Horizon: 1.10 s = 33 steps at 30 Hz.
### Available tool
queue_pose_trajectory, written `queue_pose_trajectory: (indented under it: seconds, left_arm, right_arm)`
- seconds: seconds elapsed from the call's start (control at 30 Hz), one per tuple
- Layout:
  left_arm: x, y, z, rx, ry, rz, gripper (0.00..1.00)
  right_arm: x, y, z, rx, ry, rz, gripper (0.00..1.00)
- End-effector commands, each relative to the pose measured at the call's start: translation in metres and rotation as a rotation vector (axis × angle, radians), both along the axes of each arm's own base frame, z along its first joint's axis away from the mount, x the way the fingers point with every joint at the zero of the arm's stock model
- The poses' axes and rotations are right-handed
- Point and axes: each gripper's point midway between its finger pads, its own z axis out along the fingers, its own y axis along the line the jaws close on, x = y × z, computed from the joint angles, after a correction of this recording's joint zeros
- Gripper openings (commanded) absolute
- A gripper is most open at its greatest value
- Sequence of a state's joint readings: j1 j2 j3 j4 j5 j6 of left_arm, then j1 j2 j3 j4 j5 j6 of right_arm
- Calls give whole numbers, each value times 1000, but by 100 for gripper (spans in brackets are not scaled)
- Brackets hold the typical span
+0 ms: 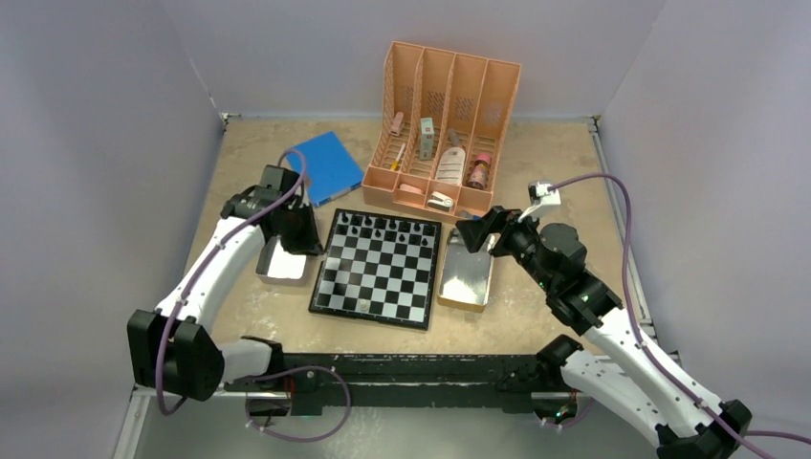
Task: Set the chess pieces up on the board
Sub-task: Pick up the chess piece from the storage box, then place the chess piece on the chessboard.
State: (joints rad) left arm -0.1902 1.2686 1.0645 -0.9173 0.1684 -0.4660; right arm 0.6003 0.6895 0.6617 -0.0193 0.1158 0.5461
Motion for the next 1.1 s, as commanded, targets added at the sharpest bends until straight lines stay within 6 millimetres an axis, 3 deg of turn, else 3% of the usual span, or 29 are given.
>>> queue_pose_trajectory:
  seconds: [0.0, 0.17, 0.37, 0.57, 0.8, 1.07]
  left_arm:
    - [-27, -21, 2, -6, 47, -18, 8]
    - [-51, -43, -12, 36, 109, -50, 8]
    - [-74, -59, -43, 82, 191, -85, 8]
    - [-78, -65, -63, 101, 221, -105, 8]
    - [-76, -75, -71, 79, 222, -120, 9]
    - [-80, -73, -81, 100, 245, -113, 10]
  right_arm:
    - [4, -2, 12, 8, -36, -23, 98]
    - [6, -1, 11, 4, -31, -24, 98]
    - [6, -2, 15, 7, -38, -28, 98]
    - [4, -5, 15, 3, -34, -31, 98]
    - [2, -7, 16, 5, -37, -37, 98]
    - [3, -5, 14, 7, -37, -28, 98]
